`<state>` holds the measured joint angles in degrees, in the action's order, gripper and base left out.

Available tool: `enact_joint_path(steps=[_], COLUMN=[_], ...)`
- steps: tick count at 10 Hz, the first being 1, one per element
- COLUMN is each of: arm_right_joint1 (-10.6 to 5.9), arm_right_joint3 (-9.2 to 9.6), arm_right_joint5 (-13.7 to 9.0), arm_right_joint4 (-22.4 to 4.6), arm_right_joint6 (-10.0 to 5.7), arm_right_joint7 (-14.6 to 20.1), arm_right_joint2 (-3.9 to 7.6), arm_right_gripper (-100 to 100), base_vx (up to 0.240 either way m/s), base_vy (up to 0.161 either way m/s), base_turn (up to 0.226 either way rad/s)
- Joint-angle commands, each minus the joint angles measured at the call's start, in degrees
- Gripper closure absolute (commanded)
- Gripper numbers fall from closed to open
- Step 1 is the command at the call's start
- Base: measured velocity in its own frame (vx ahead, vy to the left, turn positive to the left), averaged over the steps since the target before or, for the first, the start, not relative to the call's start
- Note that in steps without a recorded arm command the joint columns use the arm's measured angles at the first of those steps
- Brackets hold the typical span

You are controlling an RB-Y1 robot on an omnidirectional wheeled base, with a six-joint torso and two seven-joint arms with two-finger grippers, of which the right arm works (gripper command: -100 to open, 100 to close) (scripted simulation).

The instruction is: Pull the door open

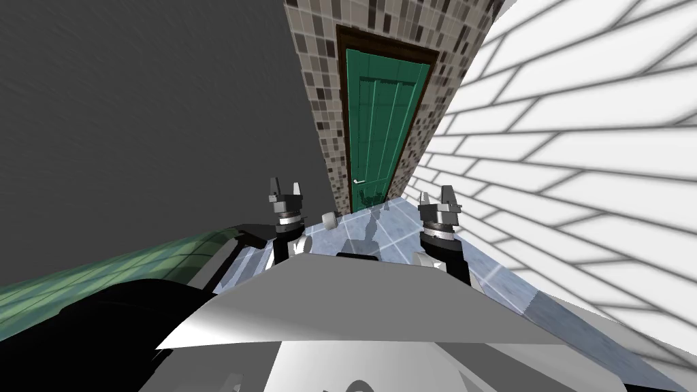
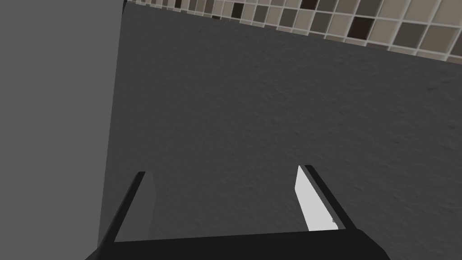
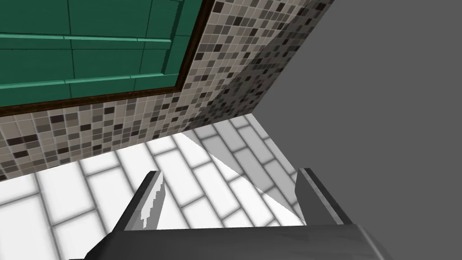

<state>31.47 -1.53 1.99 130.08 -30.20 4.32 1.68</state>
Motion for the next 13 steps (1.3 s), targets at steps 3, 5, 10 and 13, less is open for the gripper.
enact_joint_path(steps=[3, 5, 10, 13], arm_right_joint1=[-1.54, -2.49, -5.64, -7.19], arm_right_joint3=[-0.30, -0.48, -1.09, -1.39], arm_right_joint5=[-0.34, -0.55, -1.25, -1.60], arm_right_joint4=[-4.14, -6.68, -14.89, -19.30], arm_right_joint6=[-0.81, -1.31, -2.97, -3.78], arm_right_joint7=[0.25, 0.40, 0.90, 1.15], arm_right_joint2=[0.73, 1.14, 2.44, 3.05], arm_right_gripper=[-100, -100, -100, -100], base_vx=[0.062, 0.054, 0.077, 0.081], base_vy=[-0.013, 0.020, -0.011, -0.009], base_turn=[0.090, 0.087, 0.112, 0.105])
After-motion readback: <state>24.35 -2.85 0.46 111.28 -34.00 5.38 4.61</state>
